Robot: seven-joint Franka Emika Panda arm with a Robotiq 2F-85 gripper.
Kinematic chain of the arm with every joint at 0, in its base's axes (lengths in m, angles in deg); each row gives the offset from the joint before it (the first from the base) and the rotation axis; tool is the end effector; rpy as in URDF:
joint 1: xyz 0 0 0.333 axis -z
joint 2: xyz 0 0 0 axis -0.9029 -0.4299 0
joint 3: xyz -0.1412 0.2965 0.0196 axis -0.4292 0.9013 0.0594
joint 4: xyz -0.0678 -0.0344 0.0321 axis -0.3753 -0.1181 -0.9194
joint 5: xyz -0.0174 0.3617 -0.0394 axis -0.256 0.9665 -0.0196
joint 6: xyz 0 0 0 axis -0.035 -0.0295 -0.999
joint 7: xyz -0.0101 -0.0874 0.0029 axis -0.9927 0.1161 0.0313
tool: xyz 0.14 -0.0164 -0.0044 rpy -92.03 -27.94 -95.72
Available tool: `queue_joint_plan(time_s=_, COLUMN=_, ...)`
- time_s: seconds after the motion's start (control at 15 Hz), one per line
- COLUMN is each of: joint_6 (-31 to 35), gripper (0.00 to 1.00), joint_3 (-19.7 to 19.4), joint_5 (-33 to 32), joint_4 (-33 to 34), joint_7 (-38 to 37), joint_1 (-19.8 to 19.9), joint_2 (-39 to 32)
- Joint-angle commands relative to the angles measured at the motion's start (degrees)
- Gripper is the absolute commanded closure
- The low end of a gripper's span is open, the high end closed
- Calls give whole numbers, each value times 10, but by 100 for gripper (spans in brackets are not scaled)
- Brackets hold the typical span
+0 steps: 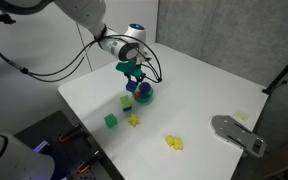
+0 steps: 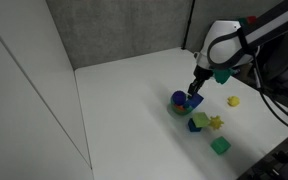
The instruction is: Put the blue cube on the yellow cube
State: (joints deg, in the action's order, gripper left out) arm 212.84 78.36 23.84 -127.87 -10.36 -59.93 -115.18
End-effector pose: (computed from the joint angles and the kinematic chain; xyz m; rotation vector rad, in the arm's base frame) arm 0.5853 0.0674 0.2029 -2.9772 -0.4856 -0.0102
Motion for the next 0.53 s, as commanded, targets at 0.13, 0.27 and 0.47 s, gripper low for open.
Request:
queue_joint_plan(time_s=0.13, joint_6=-90, gripper=69, joint_3=-30, joint_5=-39, joint_4=-45, joint_7=9, joint_1=-31, joint_2=61)
queue_joint_plan(time_s=0.27, joint_6=-100, gripper=69, joint_3=-41, joint_5=-68, joint_4=-58, joint_7=3, joint_1=-47, joint_2=70)
queue_joint_plan(time_s=0.47, joint_6=-93, gripper=69, joint_3=-53, joint_5=-106, joint_4=-71, joint_7=-7, joint_1=-67, joint_2=71)
